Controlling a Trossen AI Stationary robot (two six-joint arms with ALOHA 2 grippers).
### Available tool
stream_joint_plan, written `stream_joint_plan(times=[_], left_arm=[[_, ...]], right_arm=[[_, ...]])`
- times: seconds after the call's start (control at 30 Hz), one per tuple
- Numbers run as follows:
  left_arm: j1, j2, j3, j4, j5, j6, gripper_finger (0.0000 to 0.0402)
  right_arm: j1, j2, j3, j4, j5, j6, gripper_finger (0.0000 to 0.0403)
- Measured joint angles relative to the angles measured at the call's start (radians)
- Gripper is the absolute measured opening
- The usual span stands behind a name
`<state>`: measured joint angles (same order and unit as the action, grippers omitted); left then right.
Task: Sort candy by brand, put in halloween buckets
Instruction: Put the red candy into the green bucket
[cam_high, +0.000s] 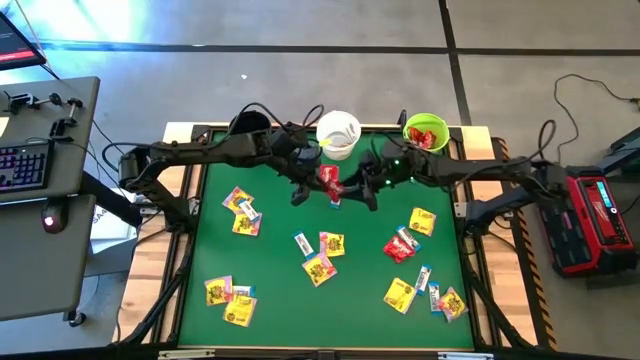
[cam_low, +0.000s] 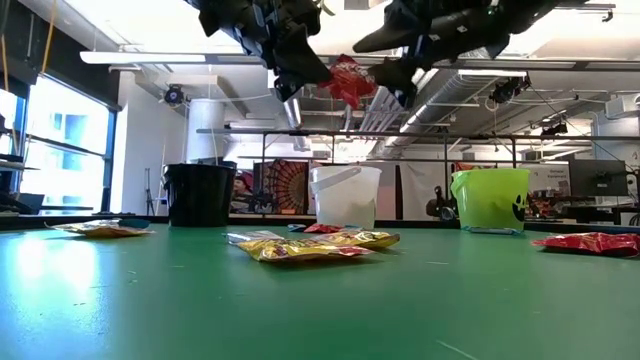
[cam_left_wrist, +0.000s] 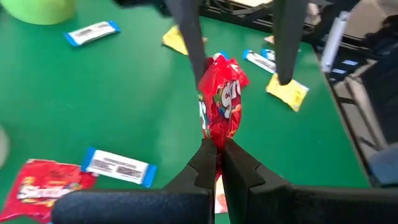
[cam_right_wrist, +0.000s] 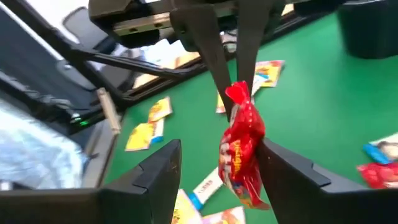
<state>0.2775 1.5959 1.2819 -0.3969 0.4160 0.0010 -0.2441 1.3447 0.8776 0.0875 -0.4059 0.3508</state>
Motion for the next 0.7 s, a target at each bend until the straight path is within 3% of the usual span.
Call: stream_joint_plan(times=[0.13, 0.3, 0.5, 0.7], left_arm=[[0.0, 0.0, 0.0, -0.002, 0.02, 0.0, 0.0001], [0.001, 0.0, 0.0, 0.006, 0.051, 0.001, 0.0001], [-0.002, 0.0, 0.0, 0.003, 0.085, 0.003, 0.0001], [-0.002, 0.0, 0.0, 0.003, 0.092, 0.003, 0.0001]], right_arm=[[-0.024, 0.035, 0.0, 0.017, -0.074, 0.032, 0.0187], [-0.037, 0.072, 0.001, 0.029, -0.082, 0.041, 0.0169], [-0.038, 0.069, 0.071, 0.006, -0.087, 0.023, 0.0182], [-0.044, 0.101, 0.112, -0.134, -0.153, 0.018, 0.0191]])
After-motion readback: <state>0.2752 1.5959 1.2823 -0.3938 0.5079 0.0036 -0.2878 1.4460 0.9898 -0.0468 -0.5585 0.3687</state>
